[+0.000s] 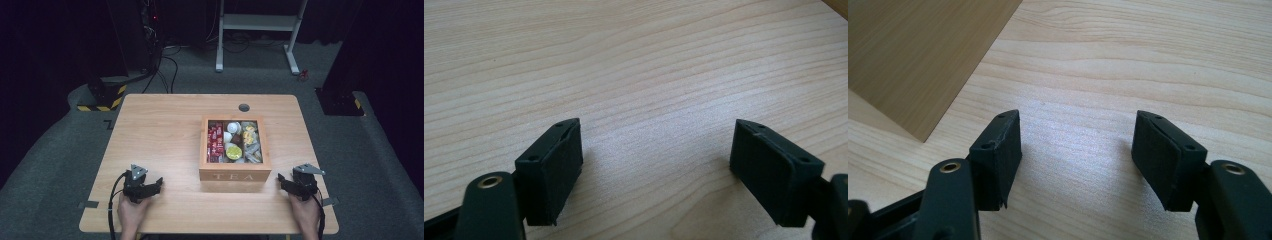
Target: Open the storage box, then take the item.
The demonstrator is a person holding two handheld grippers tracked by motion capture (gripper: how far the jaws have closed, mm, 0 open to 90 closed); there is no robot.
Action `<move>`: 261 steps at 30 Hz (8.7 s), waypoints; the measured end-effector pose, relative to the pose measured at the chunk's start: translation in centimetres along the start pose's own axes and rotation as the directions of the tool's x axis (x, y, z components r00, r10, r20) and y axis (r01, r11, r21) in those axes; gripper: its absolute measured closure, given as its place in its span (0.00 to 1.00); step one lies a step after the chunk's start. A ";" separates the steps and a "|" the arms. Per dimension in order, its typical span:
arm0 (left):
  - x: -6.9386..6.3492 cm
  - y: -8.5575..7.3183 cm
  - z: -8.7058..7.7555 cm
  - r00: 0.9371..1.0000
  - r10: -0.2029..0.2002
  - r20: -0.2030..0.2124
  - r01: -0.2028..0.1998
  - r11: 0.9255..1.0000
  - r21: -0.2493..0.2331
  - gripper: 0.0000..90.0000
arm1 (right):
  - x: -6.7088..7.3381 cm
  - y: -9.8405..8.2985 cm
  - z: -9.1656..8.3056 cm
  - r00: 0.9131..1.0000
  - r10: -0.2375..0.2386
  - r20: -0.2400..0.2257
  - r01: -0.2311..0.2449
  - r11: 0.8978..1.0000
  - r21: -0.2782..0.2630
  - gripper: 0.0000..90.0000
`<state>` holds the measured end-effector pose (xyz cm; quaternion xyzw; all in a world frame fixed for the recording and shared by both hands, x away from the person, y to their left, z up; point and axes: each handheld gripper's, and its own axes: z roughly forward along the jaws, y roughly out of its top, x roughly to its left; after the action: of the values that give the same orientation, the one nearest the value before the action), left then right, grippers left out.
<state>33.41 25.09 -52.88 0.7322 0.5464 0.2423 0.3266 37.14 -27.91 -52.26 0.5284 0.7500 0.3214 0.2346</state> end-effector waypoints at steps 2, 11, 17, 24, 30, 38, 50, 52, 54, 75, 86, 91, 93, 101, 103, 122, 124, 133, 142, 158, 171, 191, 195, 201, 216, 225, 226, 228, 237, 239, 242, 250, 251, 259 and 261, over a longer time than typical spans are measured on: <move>0.0 0.0 0.0 1.000 0.000 0.000 0.000 1.000 0.000 0.24 | 0.0 0.0 0.0 1.000 0.002 0.003 -0.002 1.000 0.000 0.42; 0.0 0.0 0.0 1.000 0.000 0.001 0.000 1.000 0.000 0.24 | 0.0 0.0 0.0 1.000 0.006 0.009 -0.006 1.000 -0.005 0.43; 0.0 0.0 0.0 1.000 0.000 0.001 0.000 1.000 0.000 0.23 | -0.1 0.0 0.0 1.000 0.015 0.016 -0.015 1.000 -0.003 0.43; 0.0 0.0 0.0 1.000 0.000 0.001 0.000 1.000 0.000 0.24 | -0.1 0.0 0.0 1.000 0.015 0.019 -0.015 1.000 -0.004 0.43; 0.0 0.0 0.0 1.000 0.000 0.001 0.000 1.000 0.000 0.24 | 0.0 0.0 0.0 1.000 0.020 0.020 -0.020 1.000 -0.002 0.43; 0.0 0.0 0.0 1.000 0.000 0.001 0.000 1.000 0.000 0.23 | 0.1 0.0 -0.3 1.000 -0.001 0.001 0.001 1.000 0.008 0.47; 0.0 0.0 0.0 1.000 0.000 0.002 0.000 1.000 0.001 0.23 | 1.0 -0.3 -0.9 0.995 -0.012 -0.096 0.012 1.000 0.002 0.55; 0.0 0.0 0.0 1.000 0.000 0.002 0.000 1.000 0.000 0.23 | 1.1 -0.4 -1.0 0.995 -0.022 -0.100 0.023 1.000 0.003 0.57; 0.0 0.0 0.0 1.000 0.000 0.002 0.000 1.000 0.001 0.23 | 1.3 -0.5 -1.1 0.994 -0.026 -0.110 0.026 1.000 0.000 0.59; 0.0 0.0 0.0 1.000 0.000 0.002 0.000 1.000 0.001 0.23 | 4.7 -1.4 -1.9 0.971 -0.116 -0.209 0.112 0.993 -0.029 0.74; 0.0 0.0 0.0 1.000 0.000 0.001 0.000 1.000 0.001 0.23 | 7.4 -0.8 -1.5 0.935 -0.192 -0.297 0.182 0.981 -0.063 0.86; 0.0 0.0 0.0 1.000 0.000 0.001 0.000 1.000 0.001 0.23 | 8.3 -0.2 -1.3 0.919 -0.222 -0.327 0.209 0.975 -0.074 0.91; 0.0 0.0 0.0 1.000 -0.001 0.001 0.001 1.000 0.000 0.23 | 8.6 0.0 -1.2 0.914 -0.227 -0.336 0.215 0.974 -0.075 0.93; 0.0 0.0 0.0 1.000 0.000 0.001 0.000 1.000 0.000 0.23 | 9.6 1.2 -0.6 0.898 -0.234 -0.373 0.221 0.972 -0.077 0.99; 0.0 0.0 0.0 1.000 0.000 0.001 0.000 1.000 0.000 0.23 | 10.1 1.7 -0.4 0.893 -0.241 -0.381 0.225 0.971 -0.085 1.00; 0.0 0.0 0.0 1.000 0.000 0.002 0.000 1.000 0.001 0.23 | 11.7 3.5 -0.1 0.890 -0.243 -0.385 0.211 0.970 -0.124 1.00; 0.0 0.0 0.0 1.000 0.000 0.002 0.000 1.000 0.001 0.23 | 11.7 3.7 -0.3 0.889 -0.241 -0.388 0.207 0.970 -0.130 1.00; 0.0 0.0 0.0 1.000 0.001 0.003 -0.001 1.000 0.001 0.23 | 12.0 4.4 -1.0 0.887 -0.239 -0.395 0.185 0.968 -0.171 1.00; 0.0 0.0 0.0 1.000 0.002 0.003 -0.002 1.000 0.001 0.23 | 12.0 4.4 -1.1 0.890 -0.226 -0.396 0.166 0.969 -0.181 1.00; 0.0 0.0 0.0 1.000 0.005 0.004 -0.005 1.000 -0.003 0.23 | 10.8 4.7 -1.9 0.907 -0.210 -0.365 0.139 0.968 -0.211 1.00; 0.0 0.0 0.0 1.000 0.005 0.005 -0.005 1.000 -0.003 0.24 | 9.7 5.4 -2.6 0.922 -0.202 -0.330 0.128 0.964 -0.232 1.00; 0.0 0.0 0.0 1.000 0.015 0.008 -0.015 1.000 0.000 0.25 | 8.8 7.2 -3.6 0.921 -0.233 -0.313 0.158 0.956 -0.247 1.00; 0.0 0.0 0.0 1.000 0.015 0.008 -0.015 1.000 0.000 0.25 | 8.5 7.6 -3.9 0.923 -0.226 -0.312 0.151 0.957 -0.248 1.00; 0.0 0.0 0.0 1.000 0.016 0.007 -0.016 1.000 0.001 0.25 | 8.5 8.2 -4.2 0.923 -0.253 -0.291 0.180 0.950 -0.256 1.00; -0.1 0.0 0.0 1.000 0.007 0.000 -0.007 1.000 0.002 0.24 | 8.2 9.8 -4.7 0.925 -0.271 -0.266 0.195 0.940 -0.280 1.00; -0.1 0.0 0.0 1.000 0.004 -0.002 -0.004 1.000 0.001 0.24 | 7.3 10.4 -5.1 0.935 -0.235 -0.267 0.159 0.948 -0.276 1.00; -0.1 0.0 0.0 1.000 0.006 -0.002 -0.006 1.000 0.001 0.24 | 7.2 10.6 -5.3 0.937 -0.231 -0.263 0.157 0.949 -0.273 1.00; -0.1 0.0 0.0 1.000 0.003 -0.002 -0.003 1.000 0.000 0.24 | 7.1 10.7 -5.3 0.937 -0.233 -0.262 0.159 0.948 -0.278 1.00; -0.3 0.2 0.2 1.000 0.004 0.003 -0.004 1.000 0.004 0.21 | 6.4 12.0 -5.6 0.938 -0.210 -0.274 0.133 0.952 -0.274 1.00; -0.5 0.2 0.2 1.000 0.005 0.006 -0.005 1.000 0.004 0.20 | 6.3 12.0 -5.6 0.938 -0.211 -0.275 0.135 0.953 -0.273 1.00; -0.6 0.3 0.3 1.000 0.019 0.019 -0.019 1.000 0.004 0.21 | 6.3 12.1 -5.6 0.938 -0.207 -0.276 0.130 0.953 -0.273 1.00; -2.0 1.1 0.0 0.995 0.034 0.098 -0.030 0.999 -0.039 0.26 | 5.9 12.4 -5.6 0.940 -0.204 -0.274 0.128 0.954 -0.271 1.00; -2.3 1.3 -0.1 0.993 0.044 0.108 -0.039 0.998 -0.048 0.26 | 5.9 12.4 -5.6 0.940 -0.206 -0.273 0.130 0.953 -0.274 1.00; -4.4 3.4 -1.0 0.969 0.095 0.226 -0.073 0.992 -0.107 0.29 | 5.5 13.1 -5.5 0.934 -0.199 -0.296 0.117 0.955 -0.275 1.00; -4.8 3.9 -1.0 0.962 0.111 0.248 -0.083 0.989 -0.121 0.29 | 5.5 13.2 -5.4 0.934 -0.199 -0.297 0.115 0.954 -0.277 1.00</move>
<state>33.82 19.95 -49.24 0.7640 0.4495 0.1917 0.4214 40.02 -20.93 -39.01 0.3719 0.7707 0.4771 0.2003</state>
